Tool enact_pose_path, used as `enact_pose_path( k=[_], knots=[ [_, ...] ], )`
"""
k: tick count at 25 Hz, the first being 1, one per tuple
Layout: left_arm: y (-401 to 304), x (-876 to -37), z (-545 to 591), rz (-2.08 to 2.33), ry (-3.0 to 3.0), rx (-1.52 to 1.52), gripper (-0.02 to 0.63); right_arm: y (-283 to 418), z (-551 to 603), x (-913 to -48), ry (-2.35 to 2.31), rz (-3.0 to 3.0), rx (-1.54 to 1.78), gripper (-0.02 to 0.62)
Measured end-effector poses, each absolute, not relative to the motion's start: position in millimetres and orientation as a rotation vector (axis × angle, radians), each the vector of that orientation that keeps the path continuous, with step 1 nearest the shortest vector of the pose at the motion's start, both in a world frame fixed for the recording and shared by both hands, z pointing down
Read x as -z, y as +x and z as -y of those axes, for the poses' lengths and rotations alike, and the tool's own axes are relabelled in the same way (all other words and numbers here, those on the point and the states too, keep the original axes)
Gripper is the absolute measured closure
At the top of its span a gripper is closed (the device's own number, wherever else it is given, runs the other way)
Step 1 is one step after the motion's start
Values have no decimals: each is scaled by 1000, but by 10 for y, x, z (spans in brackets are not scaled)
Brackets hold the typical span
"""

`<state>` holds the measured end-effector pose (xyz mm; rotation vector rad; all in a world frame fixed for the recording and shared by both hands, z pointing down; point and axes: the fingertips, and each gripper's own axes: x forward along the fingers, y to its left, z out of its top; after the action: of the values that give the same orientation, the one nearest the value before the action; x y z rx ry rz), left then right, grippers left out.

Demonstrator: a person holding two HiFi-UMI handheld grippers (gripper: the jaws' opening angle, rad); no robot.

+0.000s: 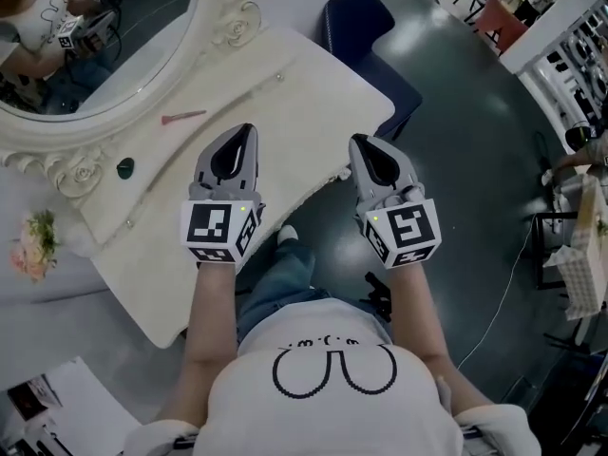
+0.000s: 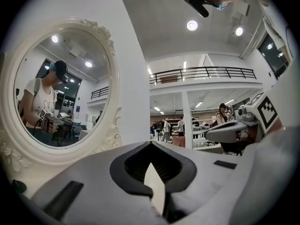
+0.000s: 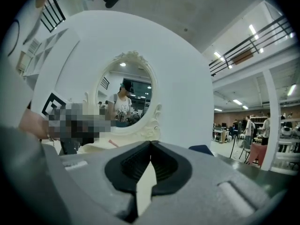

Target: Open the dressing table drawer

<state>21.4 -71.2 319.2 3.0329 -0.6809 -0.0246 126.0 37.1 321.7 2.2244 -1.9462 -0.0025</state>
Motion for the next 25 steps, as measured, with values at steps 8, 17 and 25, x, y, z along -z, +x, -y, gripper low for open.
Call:
enact_pose_path(
  k=[8,17,25],
  knots=[
    [478,-3396,1523,734,2955,6,607,1584,663,-3494,2115,1968,-122,597],
    [612,-3621,1926,740,2890,-36,607,1790,1408,-3807,2120,1969,-277,352],
    [603,-3810,2195,922,2818,-80,607,1849,1745,-4256,1951,2066,-485,291]
  ],
)
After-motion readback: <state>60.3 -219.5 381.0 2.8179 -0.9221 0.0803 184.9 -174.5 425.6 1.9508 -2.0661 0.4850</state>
